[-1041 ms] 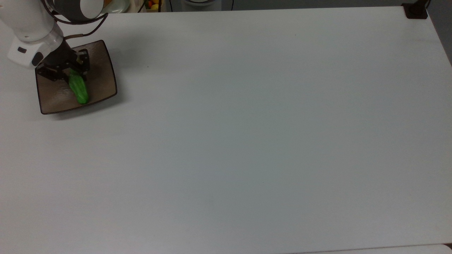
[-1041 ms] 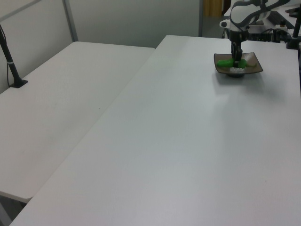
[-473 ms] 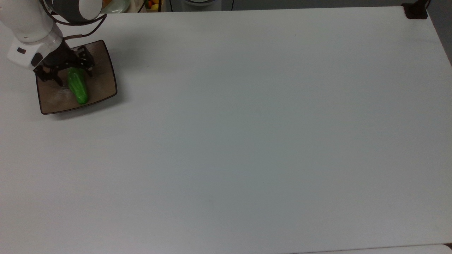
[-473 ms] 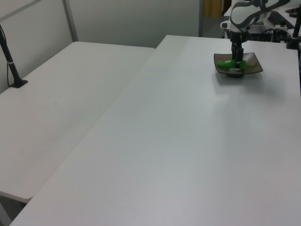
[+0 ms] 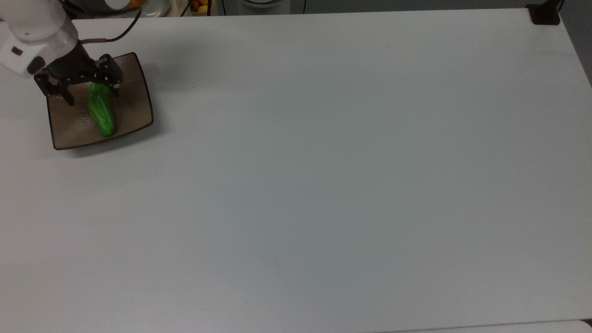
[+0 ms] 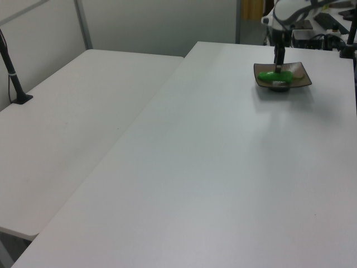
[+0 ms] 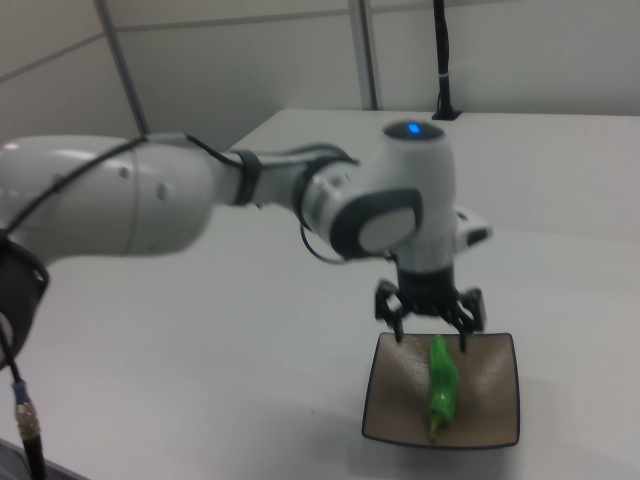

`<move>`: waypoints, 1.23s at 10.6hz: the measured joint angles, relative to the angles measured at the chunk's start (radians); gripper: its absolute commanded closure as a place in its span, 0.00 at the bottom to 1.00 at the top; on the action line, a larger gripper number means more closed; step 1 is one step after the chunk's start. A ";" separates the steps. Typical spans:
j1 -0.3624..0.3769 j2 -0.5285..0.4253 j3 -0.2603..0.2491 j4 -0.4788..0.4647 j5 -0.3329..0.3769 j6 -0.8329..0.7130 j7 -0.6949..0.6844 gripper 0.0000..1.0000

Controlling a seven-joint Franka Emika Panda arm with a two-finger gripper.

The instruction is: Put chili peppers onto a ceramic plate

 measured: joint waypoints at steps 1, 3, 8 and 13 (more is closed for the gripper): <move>0.020 -0.038 0.001 0.017 0.000 -0.046 0.069 0.00; 0.066 -0.126 0.002 0.056 0.000 -0.151 0.170 0.00; 0.245 -0.306 0.008 0.145 0.000 -0.470 0.366 0.00; 0.423 -0.364 0.051 0.144 0.000 -0.526 0.604 0.00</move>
